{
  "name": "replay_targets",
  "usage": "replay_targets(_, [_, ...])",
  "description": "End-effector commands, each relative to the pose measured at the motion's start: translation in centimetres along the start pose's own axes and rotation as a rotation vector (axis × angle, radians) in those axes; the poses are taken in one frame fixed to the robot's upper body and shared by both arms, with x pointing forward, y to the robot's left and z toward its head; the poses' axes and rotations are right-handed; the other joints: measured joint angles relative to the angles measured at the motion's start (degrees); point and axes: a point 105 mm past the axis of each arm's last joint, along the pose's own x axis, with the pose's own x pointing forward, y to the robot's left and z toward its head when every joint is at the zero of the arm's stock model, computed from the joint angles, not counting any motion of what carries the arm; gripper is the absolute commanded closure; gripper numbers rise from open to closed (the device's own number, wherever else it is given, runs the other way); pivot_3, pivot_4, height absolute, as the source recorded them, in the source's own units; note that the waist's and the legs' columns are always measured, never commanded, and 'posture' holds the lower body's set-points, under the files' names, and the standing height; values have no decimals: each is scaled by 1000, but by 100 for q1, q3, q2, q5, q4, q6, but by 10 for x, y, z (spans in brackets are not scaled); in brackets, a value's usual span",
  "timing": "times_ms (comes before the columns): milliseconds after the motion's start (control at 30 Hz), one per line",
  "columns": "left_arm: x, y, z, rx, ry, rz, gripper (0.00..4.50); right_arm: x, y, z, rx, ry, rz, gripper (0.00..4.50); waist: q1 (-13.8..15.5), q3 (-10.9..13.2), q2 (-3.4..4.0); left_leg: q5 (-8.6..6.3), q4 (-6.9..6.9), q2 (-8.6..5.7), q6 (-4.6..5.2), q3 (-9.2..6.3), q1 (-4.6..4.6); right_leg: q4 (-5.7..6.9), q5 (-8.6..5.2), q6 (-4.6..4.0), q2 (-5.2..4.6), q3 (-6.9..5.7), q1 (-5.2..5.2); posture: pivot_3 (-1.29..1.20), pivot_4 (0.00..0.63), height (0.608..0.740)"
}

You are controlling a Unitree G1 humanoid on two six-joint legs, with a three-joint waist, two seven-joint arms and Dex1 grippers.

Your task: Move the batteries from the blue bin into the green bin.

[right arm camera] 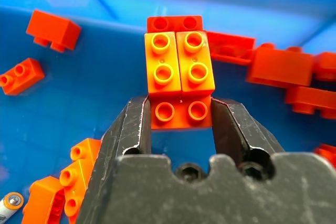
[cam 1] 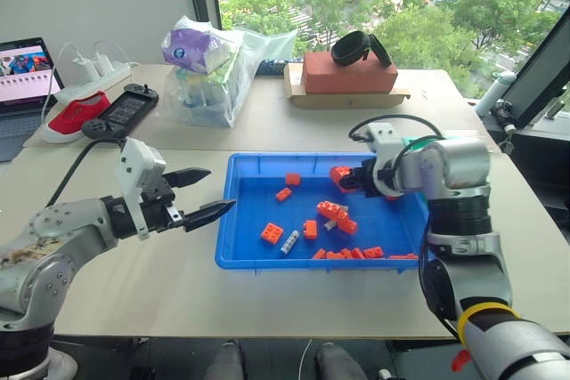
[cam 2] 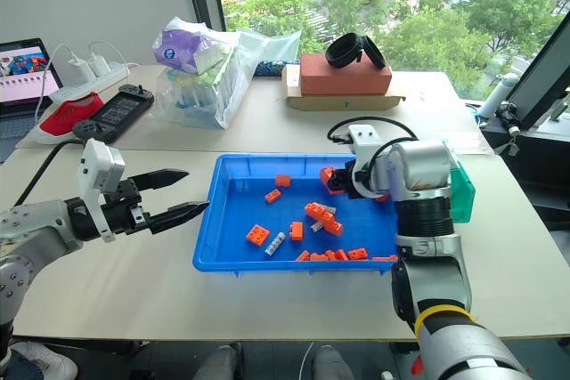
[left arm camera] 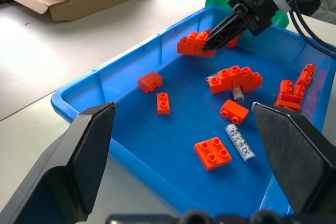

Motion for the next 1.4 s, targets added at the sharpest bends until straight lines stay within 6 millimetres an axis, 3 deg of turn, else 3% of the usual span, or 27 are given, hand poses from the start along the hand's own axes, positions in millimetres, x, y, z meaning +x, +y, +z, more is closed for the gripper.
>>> replay_targets(33, [5,-1,10,42,-26,-27,0,-37,-12,18,-107,-93,-1,3087,19,1,1,0,0,0,0,-1,-3,-1,0,0,0,-1,-2,0,150,740])
replay_targets(200, [12,-3,11,38,-38,-52,0,-51,-31,2,-291,-48,-39,3087,48,0,0,-1,-2,0,1,-1,-13,-14,-1,0,-1,-4,-6,0,150,740])
replay_targets(333, [18,-5,12,35,-45,-74,0,-51,-34,-11,-306,-7,-17,3087,-30,0,0,-1,0,0,2,-1,-12,-7,-1,-1,0,-1,-9,0,150,740])
replay_targets(400, [19,-5,12,36,-46,-76,0,-51,-31,-13,-318,-4,4,2079,-36,1,0,0,0,1,2,-2,-9,-2,0,-1,2,1,-10,0,150,740])
replay_targets(600, [19,-4,12,38,-43,-79,0,-58,-13,5,-437,-111,57,121,23,1,-1,0,3,0,2,-3,-13,-8,-1,-1,0,-1,-7,0,150,740])
replay_targets(633, [19,-5,12,39,-43,-79,0,-60,-6,7,-483,-134,94,47,28,1,-1,0,3,-1,2,-3,-13,-9,-1,-1,-1,-1,-7,0,150,740])
replay_targets(733, [19,-5,12,40,-43,-78,0,-63,18,4,-656,-177,221,47,33,1,-1,0,2,-1,2,-3,-13,-9,-1,0,-1,-2,-7,0,150,740])
replay_targets(800, [18,-6,13,43,-42,-78,0,-58,22,-1,-717,-178,257,47,20,1,-1,0,2,0,2,-4,-13,-10,-1,0,0,-3,-7,0,150,740])
replay_targets(900, [17,-7,13,53,-29,-79,0,-54,24,-10,-644,-130,360,47,25,1,-1,0,4,0,2,-5,-13,-9,-1,0,0,-5,-4,0,150,740])
replay_targets(1067, [14,-12,15,51,-30,-90,0,-49,22,-12,-664,-114,422,47,30,1,-2,0,7,0,2,-7,-13,-8,-1,0,-1,-5,-4,0,150,740])
replay_targets(1267, [13,-15,16,58,-20,-96,0,-30,16,-6,-717,-125,417,1600,16,1,-2,0,9,0,2,-7,-12,-7,0,0,0,-5,-3,0,150,740])
replay_targets(1400, [12,-15,17,71,-13,-81,0,-16,14,-6,-735,-114,441,1600,6,1,-2,0,10,0,1,-8,-12,-7,0,0,0,-6,-3,0,150,740])
